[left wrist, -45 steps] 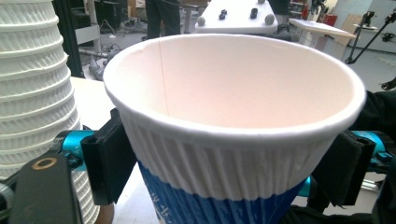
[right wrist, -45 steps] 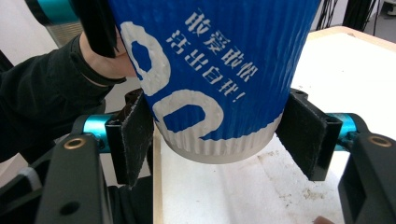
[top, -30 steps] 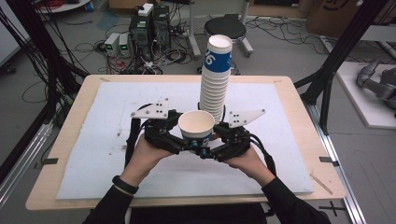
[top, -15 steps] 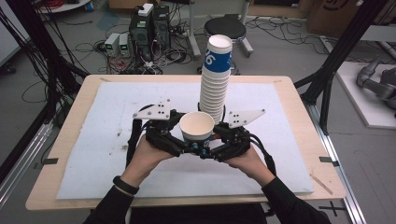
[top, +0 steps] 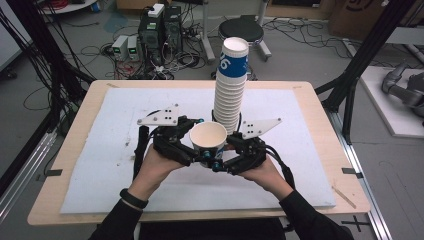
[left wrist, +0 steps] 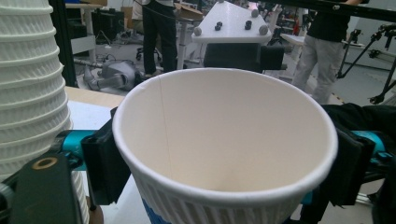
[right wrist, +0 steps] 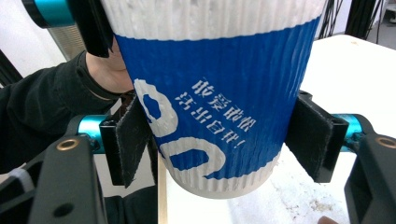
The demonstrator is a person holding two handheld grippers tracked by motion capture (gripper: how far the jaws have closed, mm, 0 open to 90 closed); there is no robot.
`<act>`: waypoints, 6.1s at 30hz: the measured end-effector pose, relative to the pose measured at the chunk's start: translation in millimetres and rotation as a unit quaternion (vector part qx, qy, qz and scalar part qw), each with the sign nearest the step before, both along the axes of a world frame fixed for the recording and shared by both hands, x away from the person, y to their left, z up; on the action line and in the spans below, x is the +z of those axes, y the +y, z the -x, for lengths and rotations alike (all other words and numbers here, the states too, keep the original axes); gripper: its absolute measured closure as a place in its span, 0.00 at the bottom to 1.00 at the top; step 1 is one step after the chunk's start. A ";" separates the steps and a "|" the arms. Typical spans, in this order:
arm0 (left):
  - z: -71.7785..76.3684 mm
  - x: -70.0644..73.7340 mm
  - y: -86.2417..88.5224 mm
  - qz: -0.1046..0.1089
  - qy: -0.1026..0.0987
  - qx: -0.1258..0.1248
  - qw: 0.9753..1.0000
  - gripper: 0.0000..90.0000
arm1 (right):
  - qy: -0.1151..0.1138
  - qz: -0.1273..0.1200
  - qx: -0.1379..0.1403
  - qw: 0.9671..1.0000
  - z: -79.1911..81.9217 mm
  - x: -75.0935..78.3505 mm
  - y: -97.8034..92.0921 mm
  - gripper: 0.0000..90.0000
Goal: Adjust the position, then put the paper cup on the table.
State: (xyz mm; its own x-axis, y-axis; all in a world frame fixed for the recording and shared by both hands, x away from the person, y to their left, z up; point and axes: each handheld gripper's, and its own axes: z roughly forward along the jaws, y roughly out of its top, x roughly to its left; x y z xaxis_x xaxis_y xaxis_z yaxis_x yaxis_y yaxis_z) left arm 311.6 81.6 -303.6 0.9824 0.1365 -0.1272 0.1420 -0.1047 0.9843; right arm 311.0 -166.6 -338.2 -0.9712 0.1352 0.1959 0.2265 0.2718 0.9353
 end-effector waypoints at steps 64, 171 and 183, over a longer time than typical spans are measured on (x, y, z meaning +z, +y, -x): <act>-4.4 -1.5 23.0 -0.023 -0.016 0.026 0.999 0.26 | -0.069 -0.027 -0.074 0.995 -13.6 24.8 -77.4 0.22; -83.7 -95.4 114.4 -0.034 -0.038 0.365 0.930 0.26 | -0.082 -0.036 -0.122 0.988 -24.9 30.3 -106.4 0.22; -94.5 -124.9 115.3 -0.040 -0.011 0.378 0.925 0.26 | -0.079 -0.035 -0.124 0.989 -25.3 30.0 -107.3 0.22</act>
State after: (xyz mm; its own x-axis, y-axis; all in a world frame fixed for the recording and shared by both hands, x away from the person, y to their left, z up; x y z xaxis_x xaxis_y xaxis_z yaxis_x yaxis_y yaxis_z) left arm 406.1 196.9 -428.5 0.6052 0.7933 -0.0669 0.1838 -0.0574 0.9813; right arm 336.2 -273.9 -308.2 -0.9295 0.3636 0.0619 0.1279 0.1603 0.9787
